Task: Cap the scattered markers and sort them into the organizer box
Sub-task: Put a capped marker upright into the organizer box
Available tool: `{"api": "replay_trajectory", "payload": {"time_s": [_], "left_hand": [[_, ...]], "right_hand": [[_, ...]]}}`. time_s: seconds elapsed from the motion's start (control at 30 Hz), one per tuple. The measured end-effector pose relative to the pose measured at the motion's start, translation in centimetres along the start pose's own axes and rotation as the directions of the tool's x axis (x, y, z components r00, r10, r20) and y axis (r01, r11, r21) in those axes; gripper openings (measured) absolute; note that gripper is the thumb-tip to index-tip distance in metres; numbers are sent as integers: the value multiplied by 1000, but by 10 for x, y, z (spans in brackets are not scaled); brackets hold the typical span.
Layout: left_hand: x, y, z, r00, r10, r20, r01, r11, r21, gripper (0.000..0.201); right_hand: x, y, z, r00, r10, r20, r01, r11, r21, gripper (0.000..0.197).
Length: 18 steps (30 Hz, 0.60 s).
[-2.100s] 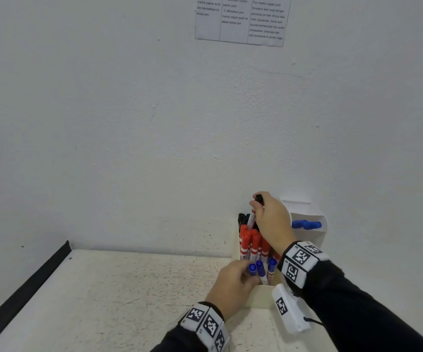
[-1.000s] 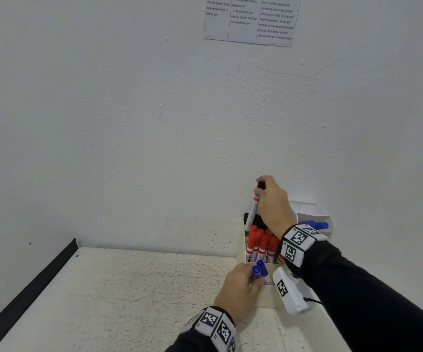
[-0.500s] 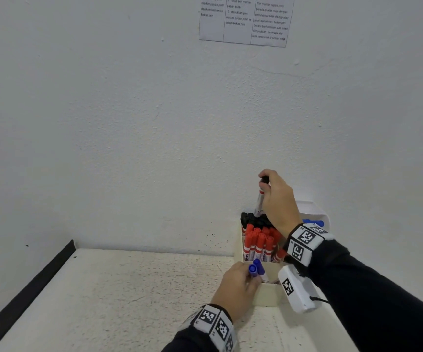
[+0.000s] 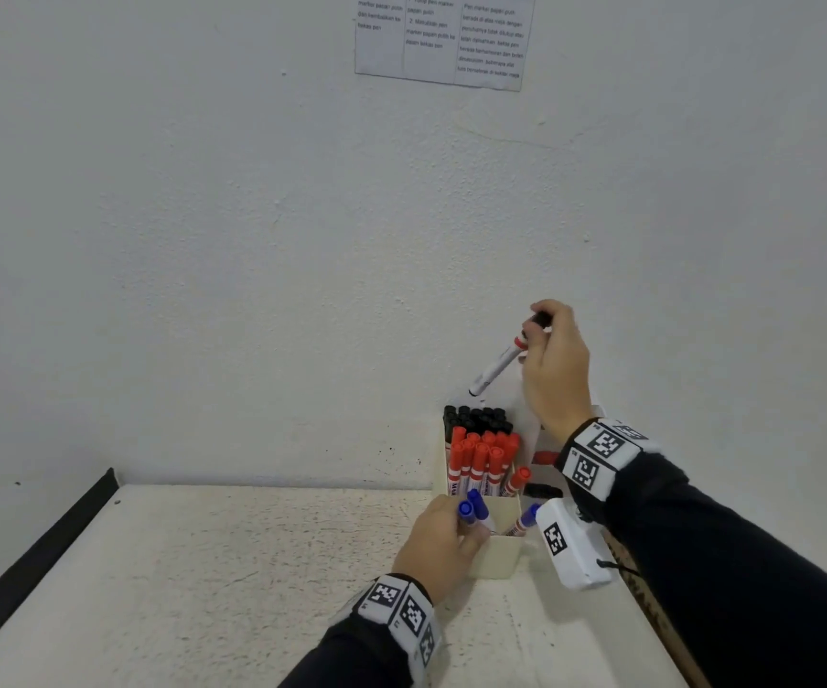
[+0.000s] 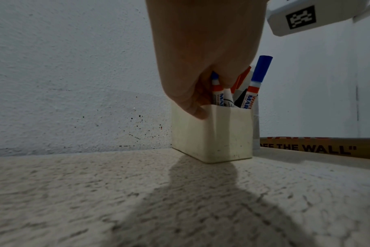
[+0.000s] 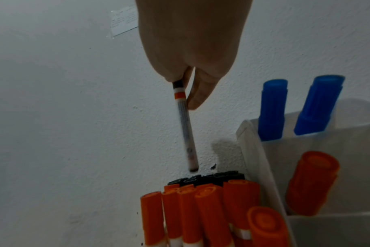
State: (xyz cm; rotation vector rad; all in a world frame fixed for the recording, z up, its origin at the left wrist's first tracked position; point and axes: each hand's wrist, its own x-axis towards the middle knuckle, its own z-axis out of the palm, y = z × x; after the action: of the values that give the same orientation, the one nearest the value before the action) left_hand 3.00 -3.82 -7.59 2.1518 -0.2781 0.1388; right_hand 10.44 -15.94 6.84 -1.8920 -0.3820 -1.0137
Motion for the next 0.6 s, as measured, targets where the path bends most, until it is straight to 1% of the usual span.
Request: {"api": "replay_trajectory", "payload": {"time_s": [0.07, 0.1, 0.17, 0.23, 0.33, 0.4, 0.5, 0.6], "left_hand": [[3, 1, 4, 1000, -27, -3, 27, 999, 46, 13], [4, 2, 6, 999, -43, -17, 44, 997, 65, 18], [6, 1, 10, 997, -52, -62, 57, 995, 79, 23], [7, 1, 13, 995, -57, -86, 66, 992, 105, 26], [8, 0, 15, 995, -50, -86, 62, 988, 142, 30], [7, 1, 16, 996, -46, -74, 57, 986, 159, 30], [6, -1, 16, 998, -40, -57, 49, 985, 166, 28], [6, -2, 16, 998, -36, -54, 44, 987, 158, 27]], "right_hand": [[1, -2, -18, 988, -70, -139, 69, 998, -14, 24], [1, -3, -28, 978, -100, -185, 98, 995, -20, 25], [-1, -4, -47, 966, -136, -219, 136, 991, -16, 26], [-9, -3, -62, 973, -149, -176, 148, 989, -18, 28], [-29, 6, -76, 988, -149, -51, 144, 986, -84, 31], [-45, 15, -84, 993, -117, 15, 118, 987, -108, 28], [-72, 32, -91, 996, -24, 83, 35, 991, -131, 19], [-96, 47, -91, 994, -4, 106, 21, 987, -161, 16]]}}
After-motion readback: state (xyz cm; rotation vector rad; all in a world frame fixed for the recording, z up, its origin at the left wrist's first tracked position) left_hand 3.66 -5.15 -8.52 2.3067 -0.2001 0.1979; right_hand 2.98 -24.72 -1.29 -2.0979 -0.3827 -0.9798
